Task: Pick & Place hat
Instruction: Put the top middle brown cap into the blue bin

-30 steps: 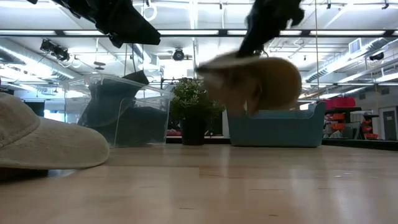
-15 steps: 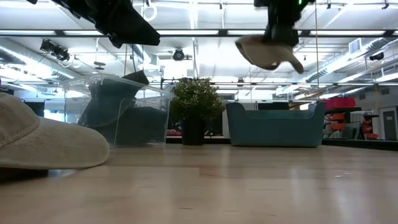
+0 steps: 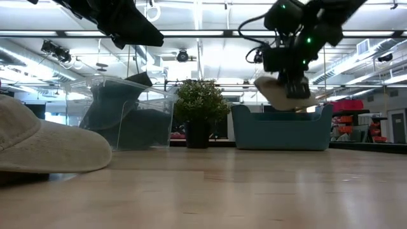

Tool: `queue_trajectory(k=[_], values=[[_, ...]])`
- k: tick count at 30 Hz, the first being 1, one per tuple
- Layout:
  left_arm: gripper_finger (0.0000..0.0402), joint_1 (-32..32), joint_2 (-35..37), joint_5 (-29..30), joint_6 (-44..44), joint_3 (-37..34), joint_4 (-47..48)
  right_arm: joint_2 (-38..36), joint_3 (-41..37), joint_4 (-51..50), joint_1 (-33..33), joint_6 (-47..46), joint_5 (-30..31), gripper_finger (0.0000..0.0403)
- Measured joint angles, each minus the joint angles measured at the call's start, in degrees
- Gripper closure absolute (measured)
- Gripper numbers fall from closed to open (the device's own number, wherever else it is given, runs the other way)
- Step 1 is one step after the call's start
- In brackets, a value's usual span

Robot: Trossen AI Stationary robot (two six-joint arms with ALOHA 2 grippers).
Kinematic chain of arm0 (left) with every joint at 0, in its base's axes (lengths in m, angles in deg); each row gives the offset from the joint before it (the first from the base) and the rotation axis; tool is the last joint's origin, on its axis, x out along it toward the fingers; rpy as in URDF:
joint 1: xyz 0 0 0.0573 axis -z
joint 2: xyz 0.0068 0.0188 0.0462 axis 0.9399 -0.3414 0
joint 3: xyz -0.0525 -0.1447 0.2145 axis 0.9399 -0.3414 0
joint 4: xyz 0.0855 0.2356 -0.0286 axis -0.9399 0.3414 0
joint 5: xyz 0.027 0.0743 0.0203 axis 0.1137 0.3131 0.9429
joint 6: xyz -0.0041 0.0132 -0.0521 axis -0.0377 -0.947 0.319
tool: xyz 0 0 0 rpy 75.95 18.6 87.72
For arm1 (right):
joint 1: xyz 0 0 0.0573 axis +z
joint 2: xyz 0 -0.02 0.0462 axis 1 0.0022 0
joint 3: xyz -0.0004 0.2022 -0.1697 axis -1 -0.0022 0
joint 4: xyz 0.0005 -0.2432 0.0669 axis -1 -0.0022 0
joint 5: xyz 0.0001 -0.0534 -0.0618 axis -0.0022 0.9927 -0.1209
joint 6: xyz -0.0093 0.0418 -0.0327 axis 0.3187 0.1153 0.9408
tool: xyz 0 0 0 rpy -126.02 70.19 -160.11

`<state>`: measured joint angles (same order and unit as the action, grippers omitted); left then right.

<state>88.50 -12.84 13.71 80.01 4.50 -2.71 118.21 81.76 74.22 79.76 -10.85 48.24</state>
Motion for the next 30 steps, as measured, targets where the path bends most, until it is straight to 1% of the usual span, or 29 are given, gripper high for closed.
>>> queue_trajectory(k=[3,6,8,12,16,20,25,27,30], values=[[0.0287,0.0,0.0,0.0,0.0,0.0,0.0,0.0,-3.5,7.3,-1.0,4.9,-5.3,0.0401],[0.0287,0.0,0.0,0.0,0.0,0.0,0.0,0.0,-5.3,8.6,-1.6,5.9,-11.5,0.0401],[0.0287,0.0,0.0,0.0,-0.1,0.0,0.0,0.0,-6.0,8.9,-2.1,5.8,-13.4,0.0401],[0.0287,0.0,0.0,0.0,-0.1,0.0,0.0,0.0,-7.3,8.8,-3.0,8.3,-14.0,0.0395],[0.0287,0.0,0.0,0.0,-0.1,0.0,0.0,0.0,-7.6,8.8,-4.2,11.6,-15.1,0.0379],[0.0287,0.0,0.0,0.0,-0.1,0.0,0.0,0.0,-7.6,9.5,-4.9,10.2,-15.5,0.0354],[0.0287,0.0,0.0,0.0,-0.1,0.0,0.0,0.0,-7.6,9.6,-4.6,9.9,-15.5,0.0311],[0.0287,0.0,0.0,0.0,-0.1,0.0,0.0,0.0,-7.6,9.6,-4.2,7.8,-15.4,0.0293],[0.0287,0.0,0.0,0.0,-0.1,0.0,0.0,0.0,-7.6,9.6,-3.2,1.3,-15.4,0.0268]])
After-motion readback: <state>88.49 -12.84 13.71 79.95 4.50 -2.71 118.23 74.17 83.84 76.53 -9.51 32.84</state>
